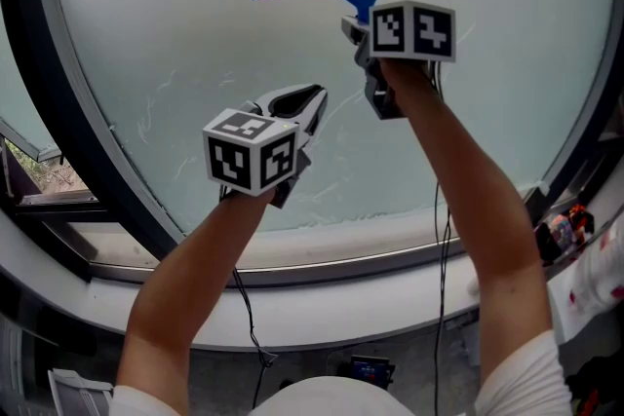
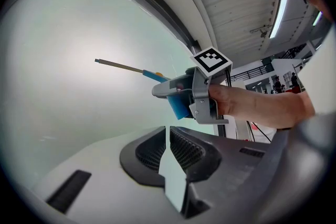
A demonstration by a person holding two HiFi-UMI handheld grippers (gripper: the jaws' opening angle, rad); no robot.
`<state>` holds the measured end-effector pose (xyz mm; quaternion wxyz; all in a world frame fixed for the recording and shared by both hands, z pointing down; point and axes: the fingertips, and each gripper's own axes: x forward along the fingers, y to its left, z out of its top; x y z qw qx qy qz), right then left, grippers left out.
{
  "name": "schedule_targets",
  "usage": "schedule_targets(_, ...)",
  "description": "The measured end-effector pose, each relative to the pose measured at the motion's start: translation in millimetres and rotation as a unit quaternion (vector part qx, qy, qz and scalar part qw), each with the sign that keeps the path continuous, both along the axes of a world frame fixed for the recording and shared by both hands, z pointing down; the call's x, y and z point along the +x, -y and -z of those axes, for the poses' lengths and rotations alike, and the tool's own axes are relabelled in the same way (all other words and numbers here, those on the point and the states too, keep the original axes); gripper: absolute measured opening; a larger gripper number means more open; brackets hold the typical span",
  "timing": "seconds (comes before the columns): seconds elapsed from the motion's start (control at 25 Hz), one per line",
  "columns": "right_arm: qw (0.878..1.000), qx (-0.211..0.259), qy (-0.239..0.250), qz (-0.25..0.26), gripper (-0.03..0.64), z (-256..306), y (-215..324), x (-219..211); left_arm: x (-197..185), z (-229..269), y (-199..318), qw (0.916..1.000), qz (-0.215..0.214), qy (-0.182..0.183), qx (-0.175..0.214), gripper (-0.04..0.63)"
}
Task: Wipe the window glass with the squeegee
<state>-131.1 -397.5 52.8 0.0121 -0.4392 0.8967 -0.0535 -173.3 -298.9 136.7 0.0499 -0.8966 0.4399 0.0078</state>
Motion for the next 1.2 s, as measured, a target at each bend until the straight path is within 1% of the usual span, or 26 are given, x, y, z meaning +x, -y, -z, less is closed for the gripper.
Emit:
schedule_targets(0.48,1.000,-0.013,-0.004,-0.003,0.104,-30,-2,0,-2,-26,-2,0.9998,0.003,-0.009,-0.019,0.048)
schedule_targets(0.68,1.000,-0.025,0.003,-0.006,0.104,-50,-3,1,2,-40,-5,0.9997,0.002,-0.007,-0.024,0.048)
schedule_targets(1.04,0.999,-0.047,0.009,-0.009,0.104,-87,-6,5,3,-69,-9,0.9986,0.004,-0.021,-0.047,0.048)
schedule_targets(1.2,0.998,-0.055,0.013,-0.009,0.104,-103,-6,6,1,-83,-10,0.9981,0.011,-0.019,-0.057,0.048)
